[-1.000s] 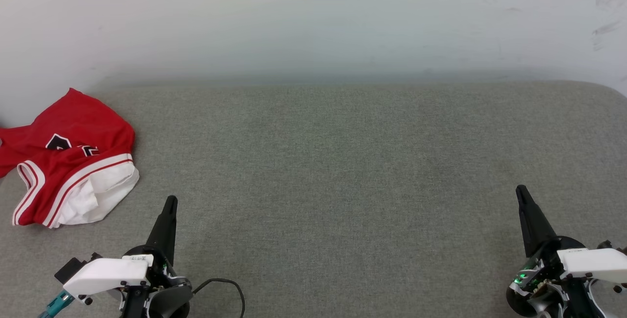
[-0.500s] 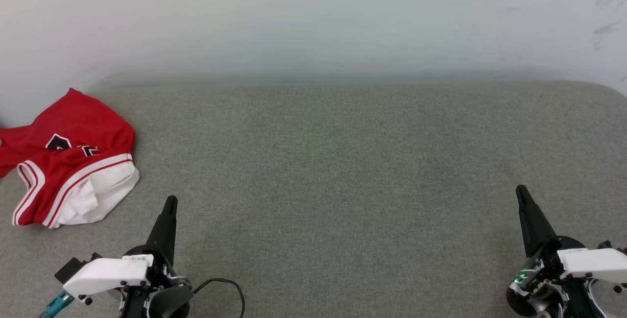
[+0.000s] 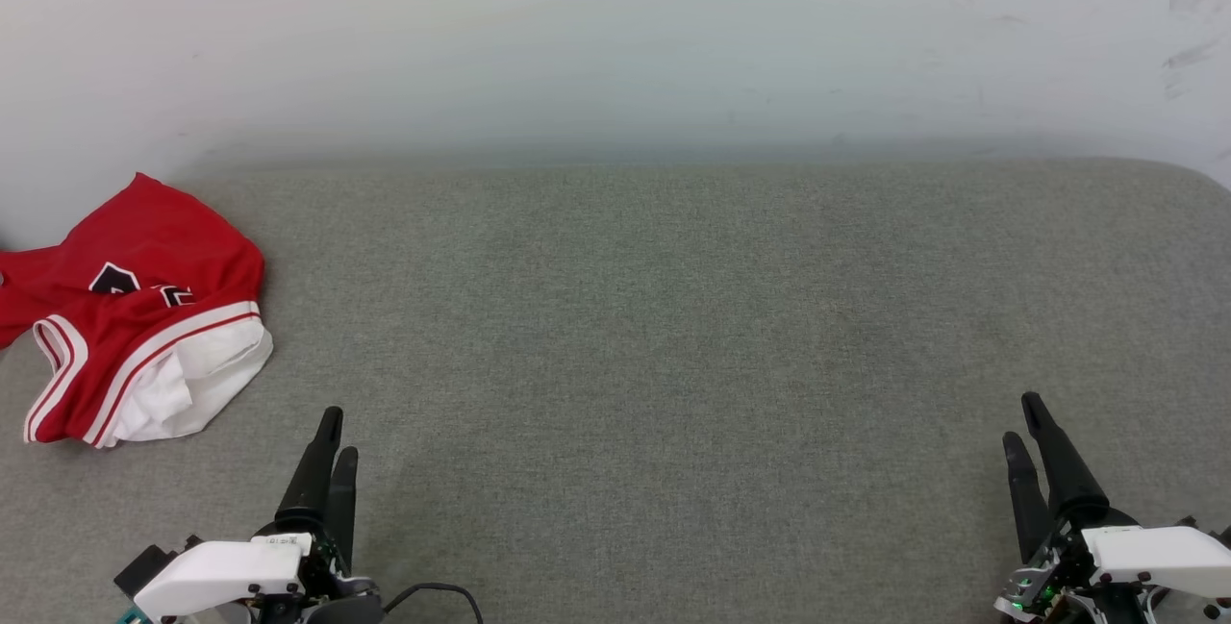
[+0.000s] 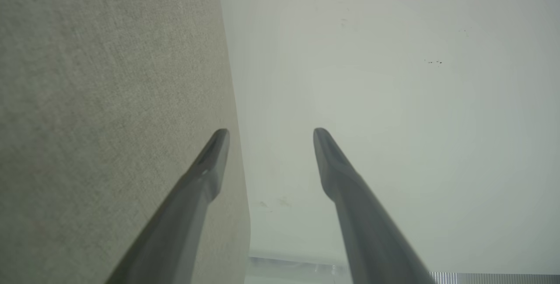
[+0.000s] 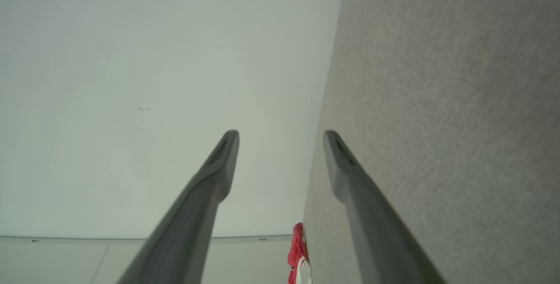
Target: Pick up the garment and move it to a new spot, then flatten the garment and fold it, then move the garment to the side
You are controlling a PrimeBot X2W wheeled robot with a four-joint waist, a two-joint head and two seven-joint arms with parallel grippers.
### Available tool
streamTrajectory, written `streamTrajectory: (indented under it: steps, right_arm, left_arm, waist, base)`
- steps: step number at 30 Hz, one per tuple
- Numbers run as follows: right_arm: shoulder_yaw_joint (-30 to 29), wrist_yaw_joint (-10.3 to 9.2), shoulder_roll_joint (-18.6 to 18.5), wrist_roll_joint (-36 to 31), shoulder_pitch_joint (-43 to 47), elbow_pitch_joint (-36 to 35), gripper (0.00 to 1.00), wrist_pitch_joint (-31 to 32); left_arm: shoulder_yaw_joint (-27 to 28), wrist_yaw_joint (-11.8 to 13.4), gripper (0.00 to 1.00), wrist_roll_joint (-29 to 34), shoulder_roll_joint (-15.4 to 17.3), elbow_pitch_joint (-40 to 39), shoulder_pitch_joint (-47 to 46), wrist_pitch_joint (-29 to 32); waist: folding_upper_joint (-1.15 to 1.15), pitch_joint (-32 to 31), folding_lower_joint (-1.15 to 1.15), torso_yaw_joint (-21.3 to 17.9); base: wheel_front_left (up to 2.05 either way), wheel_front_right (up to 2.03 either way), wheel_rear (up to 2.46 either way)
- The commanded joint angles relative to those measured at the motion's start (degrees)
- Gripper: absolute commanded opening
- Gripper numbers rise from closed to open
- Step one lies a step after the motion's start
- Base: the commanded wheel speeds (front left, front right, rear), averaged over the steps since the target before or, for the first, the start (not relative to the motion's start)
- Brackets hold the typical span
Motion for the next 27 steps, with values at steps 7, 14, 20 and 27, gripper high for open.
streamTrajectory:
  steps: [7,14,20,27]
  right_arm:
    - [-0.62,0.00,0.01,-7.81,-0.66,-3.07,1.00,-2.43]
    - [-1.03,0.00,0.02,-15.17,-0.49,-6.01,1.00,-4.22]
    - [-0.31,0.00,0.03,-23.45,-0.14,-8.90,1.00,-5.63]
    - [0.89,0.00,0.03,-32.81,0.16,-11.35,1.00,-7.20]
  left_arm:
    - [1.53,0.55,1.00,6.76,0.12,-2.78,-1.28,-2.38]
    - [1.47,2.78,1.00,15.47,0.14,-6.12,-1.25,-4.14]
    - [0.20,5.52,1.00,23.85,0.15,-8.74,-1.02,-5.56]
    - [-1.68,8.47,1.00,32.93,0.17,-10.64,-0.65,-7.10]
  waist:
    - [0.00,0.04,0.00,0.00]
    - [0.00,0.12,0.00,0.01]
    - [0.00,0.19,0.00,0.02]
    - [0.00,0.29,0.00,0.08]
  base:
    - [0.00,0.00,0.00]
    - [0.00,0.00,0.00]
    - [0.00,0.00,0.00]
    - [0.00,0.00,0.00]
